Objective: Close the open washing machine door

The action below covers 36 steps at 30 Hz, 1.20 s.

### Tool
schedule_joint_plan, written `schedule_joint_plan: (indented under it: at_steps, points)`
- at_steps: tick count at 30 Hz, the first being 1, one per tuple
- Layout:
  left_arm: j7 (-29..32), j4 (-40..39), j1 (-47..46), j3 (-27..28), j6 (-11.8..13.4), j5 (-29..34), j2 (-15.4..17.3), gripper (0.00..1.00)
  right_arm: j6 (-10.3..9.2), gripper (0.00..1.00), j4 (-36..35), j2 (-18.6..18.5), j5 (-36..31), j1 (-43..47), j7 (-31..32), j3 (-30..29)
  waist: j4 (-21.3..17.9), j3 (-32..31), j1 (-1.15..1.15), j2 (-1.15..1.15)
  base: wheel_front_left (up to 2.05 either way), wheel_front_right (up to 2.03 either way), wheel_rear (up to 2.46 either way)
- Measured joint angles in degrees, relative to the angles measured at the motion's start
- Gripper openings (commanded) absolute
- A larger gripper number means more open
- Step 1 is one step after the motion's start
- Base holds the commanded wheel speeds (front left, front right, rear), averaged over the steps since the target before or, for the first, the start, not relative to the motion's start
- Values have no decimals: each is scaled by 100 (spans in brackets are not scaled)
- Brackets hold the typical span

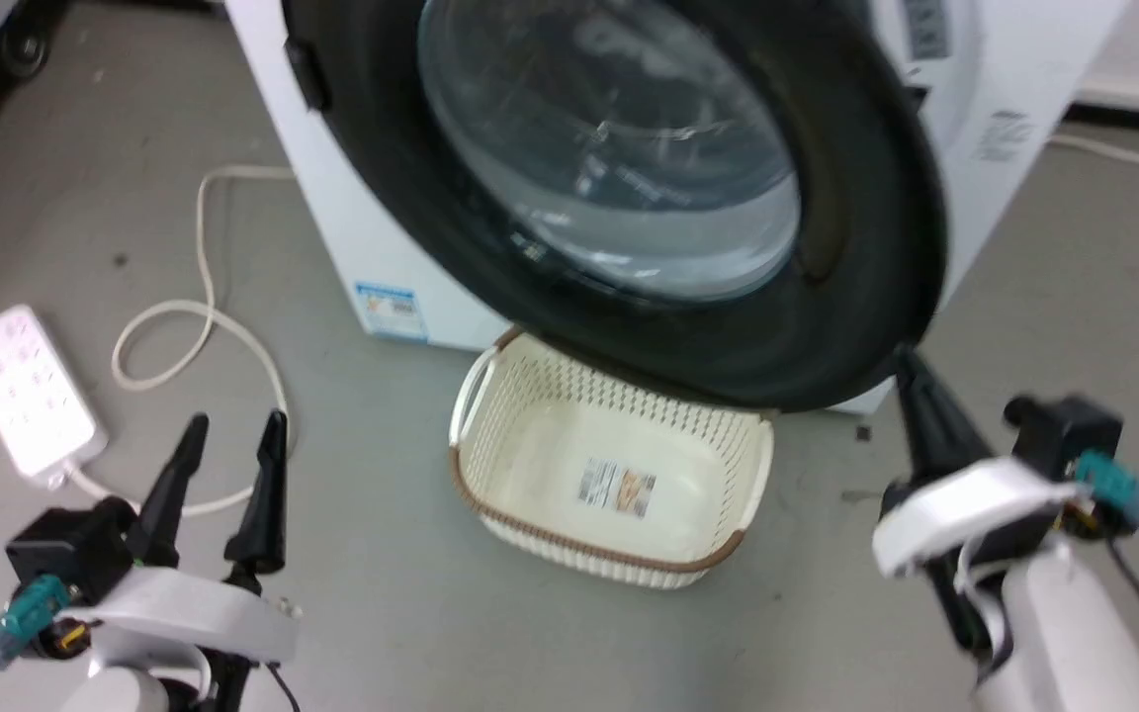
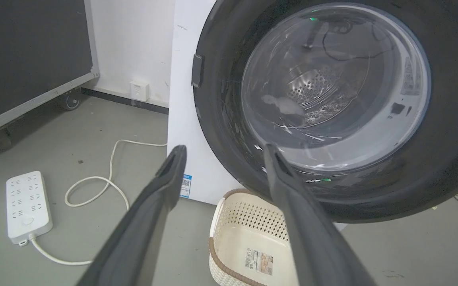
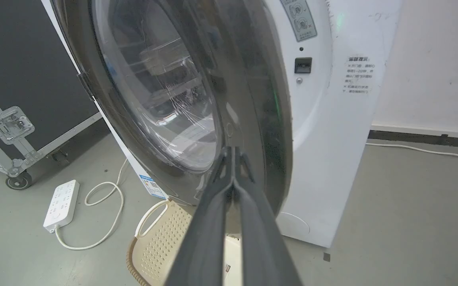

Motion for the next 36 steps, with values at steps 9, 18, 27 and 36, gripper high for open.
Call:
schedule_joint_plan:
  at_steps: [9, 18, 27, 36]
  points:
    - [-55, 27, -260, 132, -159, 56, 3, 100, 14, 0, 943, 22, -232, -1087, -299, -682, 227, 528, 0, 0, 0, 0, 0]
    - [-63, 8, -569, 229, -308, 112, 0, 100, 11, 0, 1345, 20, -891, -2157, -404, -1564, 288, 999, -1, 0, 0, 0, 0]
    - [-102, 33, -797, 320, -461, 151, -3, 100, 10, 0, 1617, 19, -1427, -3171, -380, -2292, 310, 1502, 0, 0, 0, 0, 0]
    - [-104, 178, -890, 377, -555, 209, -49, 100, 11, 0, 1969, 23, -1629, -3559, -479, -2512, 285, 1607, 0, 0, 0, 0, 0]
